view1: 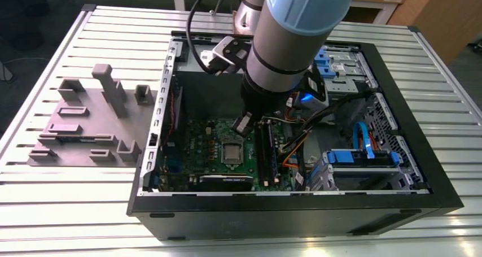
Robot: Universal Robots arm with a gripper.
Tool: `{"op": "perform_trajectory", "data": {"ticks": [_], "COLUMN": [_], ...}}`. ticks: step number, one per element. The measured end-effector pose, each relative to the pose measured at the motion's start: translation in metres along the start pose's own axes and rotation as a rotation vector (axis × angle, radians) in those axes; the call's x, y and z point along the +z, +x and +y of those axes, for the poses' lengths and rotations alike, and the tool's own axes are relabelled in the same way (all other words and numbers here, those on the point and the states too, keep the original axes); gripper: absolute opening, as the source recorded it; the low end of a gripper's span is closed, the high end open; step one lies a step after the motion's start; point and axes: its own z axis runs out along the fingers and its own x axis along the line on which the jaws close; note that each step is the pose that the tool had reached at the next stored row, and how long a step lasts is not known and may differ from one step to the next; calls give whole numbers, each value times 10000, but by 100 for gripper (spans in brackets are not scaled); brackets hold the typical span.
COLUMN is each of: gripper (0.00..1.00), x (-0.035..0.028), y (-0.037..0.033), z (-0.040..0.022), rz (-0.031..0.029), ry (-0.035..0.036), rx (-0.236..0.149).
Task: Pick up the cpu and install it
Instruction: 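Close the cpu cover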
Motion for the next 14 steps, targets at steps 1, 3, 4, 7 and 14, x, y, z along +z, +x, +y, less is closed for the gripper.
{"op": "perform_trajectory", "data": {"ticks": [1,3,4,7,14], "gripper": [11,11,11,11,11], "x": [0,-2,-3,4,14], "y": [2,8,16,56,90], "z": [-1,-4,-7,9,49], "rz": [3,9,26,74,80], "ry": [2,6,18,51,51], "rx": [1,1,3,2,-16]}}
